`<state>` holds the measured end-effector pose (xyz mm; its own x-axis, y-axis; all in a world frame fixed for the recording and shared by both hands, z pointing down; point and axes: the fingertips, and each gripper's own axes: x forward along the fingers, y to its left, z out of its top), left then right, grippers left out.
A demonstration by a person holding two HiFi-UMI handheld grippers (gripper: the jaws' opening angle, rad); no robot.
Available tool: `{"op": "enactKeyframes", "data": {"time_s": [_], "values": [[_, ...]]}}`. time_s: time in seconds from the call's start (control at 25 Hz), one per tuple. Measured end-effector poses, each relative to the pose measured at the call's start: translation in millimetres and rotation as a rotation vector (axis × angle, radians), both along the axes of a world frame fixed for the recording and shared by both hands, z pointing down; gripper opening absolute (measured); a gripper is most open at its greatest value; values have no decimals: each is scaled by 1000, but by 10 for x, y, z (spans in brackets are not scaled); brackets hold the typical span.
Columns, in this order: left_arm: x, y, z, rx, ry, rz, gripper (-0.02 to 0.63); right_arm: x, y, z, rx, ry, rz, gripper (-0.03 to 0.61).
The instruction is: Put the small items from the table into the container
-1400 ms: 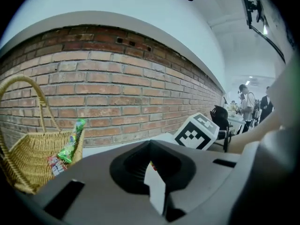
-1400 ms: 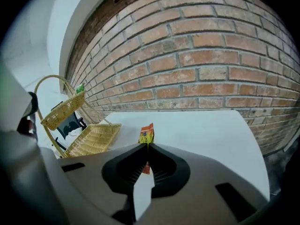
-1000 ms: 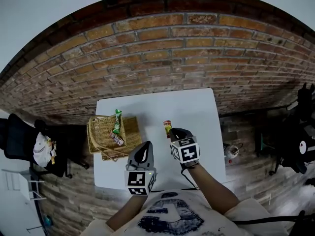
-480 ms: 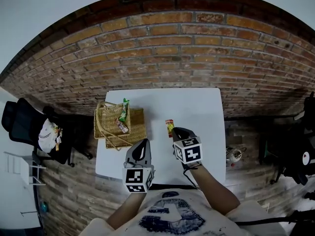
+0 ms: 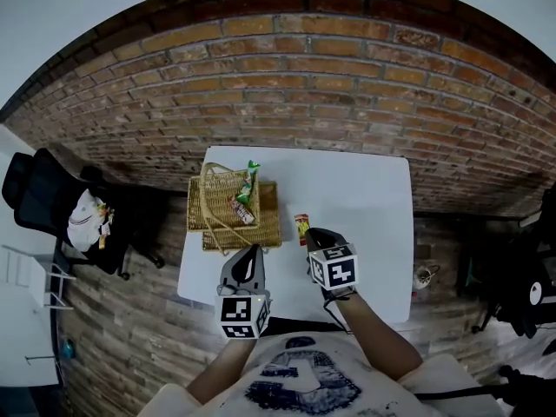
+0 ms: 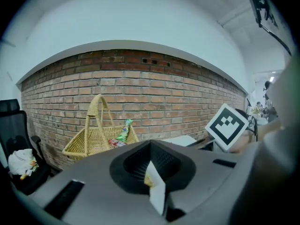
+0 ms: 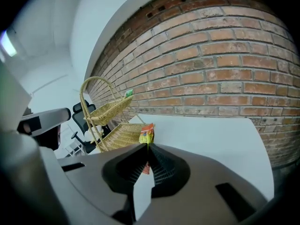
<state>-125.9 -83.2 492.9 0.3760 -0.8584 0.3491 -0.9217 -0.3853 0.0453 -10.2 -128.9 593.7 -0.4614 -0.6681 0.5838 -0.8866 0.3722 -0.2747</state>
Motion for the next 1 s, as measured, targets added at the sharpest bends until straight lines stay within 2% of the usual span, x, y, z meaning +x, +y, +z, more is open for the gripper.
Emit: {"op": "enactKeyframes", "data": {"time_s": [0.52, 1.0], "values": [[-849, 7, 167, -29, 28, -33, 48, -774, 25, 248, -60, 47, -32, 31], [-1270, -42, 308, -59, 54, -43, 48, -1036, -89, 478, -105, 94, -21, 31]]}}
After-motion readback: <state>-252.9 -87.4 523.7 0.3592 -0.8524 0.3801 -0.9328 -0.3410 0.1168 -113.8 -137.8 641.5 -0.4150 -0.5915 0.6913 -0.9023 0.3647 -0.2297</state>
